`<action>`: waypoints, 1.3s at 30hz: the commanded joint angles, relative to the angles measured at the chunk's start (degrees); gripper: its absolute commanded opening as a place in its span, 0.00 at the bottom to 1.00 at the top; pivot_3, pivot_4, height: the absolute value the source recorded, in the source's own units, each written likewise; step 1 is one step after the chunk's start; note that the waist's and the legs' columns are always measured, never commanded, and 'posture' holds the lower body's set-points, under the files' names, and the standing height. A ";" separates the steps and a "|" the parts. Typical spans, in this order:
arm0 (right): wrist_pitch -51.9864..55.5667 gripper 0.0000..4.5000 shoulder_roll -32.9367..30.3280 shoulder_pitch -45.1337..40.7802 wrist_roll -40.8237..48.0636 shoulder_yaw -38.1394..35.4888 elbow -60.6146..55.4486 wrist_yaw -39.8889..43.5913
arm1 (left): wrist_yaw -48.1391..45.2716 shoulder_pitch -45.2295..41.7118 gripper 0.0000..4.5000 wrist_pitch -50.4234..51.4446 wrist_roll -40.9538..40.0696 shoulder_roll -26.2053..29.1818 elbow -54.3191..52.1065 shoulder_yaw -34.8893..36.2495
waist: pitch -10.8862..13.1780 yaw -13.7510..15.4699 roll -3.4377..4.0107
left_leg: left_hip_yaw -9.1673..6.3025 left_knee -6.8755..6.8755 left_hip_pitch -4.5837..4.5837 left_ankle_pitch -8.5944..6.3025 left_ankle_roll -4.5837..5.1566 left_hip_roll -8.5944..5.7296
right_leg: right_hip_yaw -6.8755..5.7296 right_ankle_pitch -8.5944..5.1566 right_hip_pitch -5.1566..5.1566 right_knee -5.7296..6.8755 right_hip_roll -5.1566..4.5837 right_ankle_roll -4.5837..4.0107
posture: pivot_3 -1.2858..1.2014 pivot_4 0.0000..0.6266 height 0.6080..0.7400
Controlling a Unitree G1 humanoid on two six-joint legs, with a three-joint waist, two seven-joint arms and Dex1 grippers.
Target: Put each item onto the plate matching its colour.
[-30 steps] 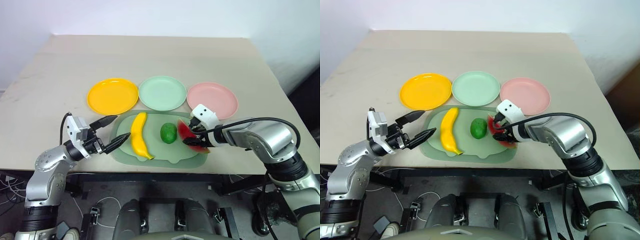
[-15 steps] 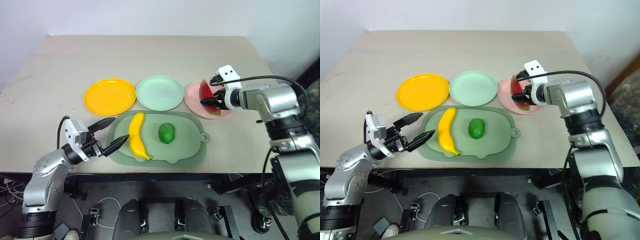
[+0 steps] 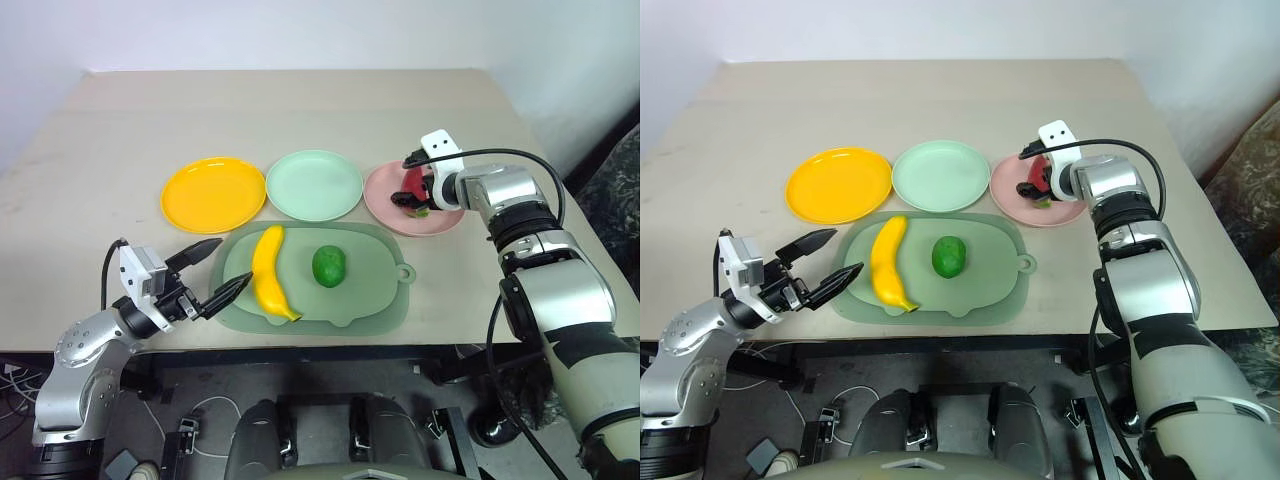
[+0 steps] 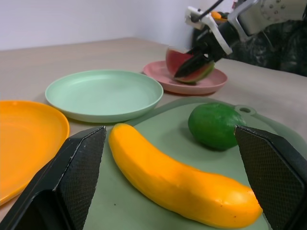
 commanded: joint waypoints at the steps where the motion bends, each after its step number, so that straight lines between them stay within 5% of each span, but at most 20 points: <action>1: 0.90 0.99 -2.38 0.13 2.86 -5.17 -9.82 3.38 | 0.51 0.44 1.00 0.06 -1.32 0.64 -2.32 2.01 | 0.02 0.04 0.03 | 0.00 0.00 -0.01 0.00 0.00 0.00 | 0.01 0.00 -0.01 0.00 0.00 0.00 | 0.52 0.24 0.66; 9: 18.79 0.99 -5.64 16.43 17.07 -14.36 -51.47 8.72 | -0.11 -0.50 1.00 0.31 -1.62 1.53 -0.99 2.36 | 0.02 0.16 0.04 | -0.11 -0.01 0.01 0.00 0.00 0.02 | -0.01 0.00 0.05 -0.04 -0.01 0.00 | 0.52 0.24 0.66; 17: 30.99 0.99 2.40 33.96 36.80 -20.99 -78.99 6.19 | -1.43 -2.28 1.00 0.68 -1.20 1.87 0.91 2.31 | 0.01 0.16 0.02 | -0.14 -0.04 0.03 0.00 0.00 0.02 | -0.03 0.00 0.09 -0.07 0.01 -0.01 | 0.52 0.24 0.66; 29: 34.04 0.99 11.27 40.84 34.26 -14.72 -76.45 -9.52 | -0.74 -2.21 1.00 0.37 -0.88 1.37 0.31 2.70 | -0.02 0.09 -0.03 | -0.16 -0.03 0.06 -0.02 0.02 -0.02 | -0.05 0.00 0.12 -0.07 0.00 -0.02 | 0.52 0.24 0.66; 39: 37.47 0.99 12.76 40.29 32.97 -8.65 -73.85 -12.48 | 0.46 -1.60 1.00 -0.15 -0.80 1.08 -0.68 2.73 | -0.02 0.14 -0.03 | -0.17 -0.03 0.06 -0.02 0.03 -0.01 | -0.04 0.00 0.12 -0.07 0.00 -0.02 | 0.52 0.24 0.66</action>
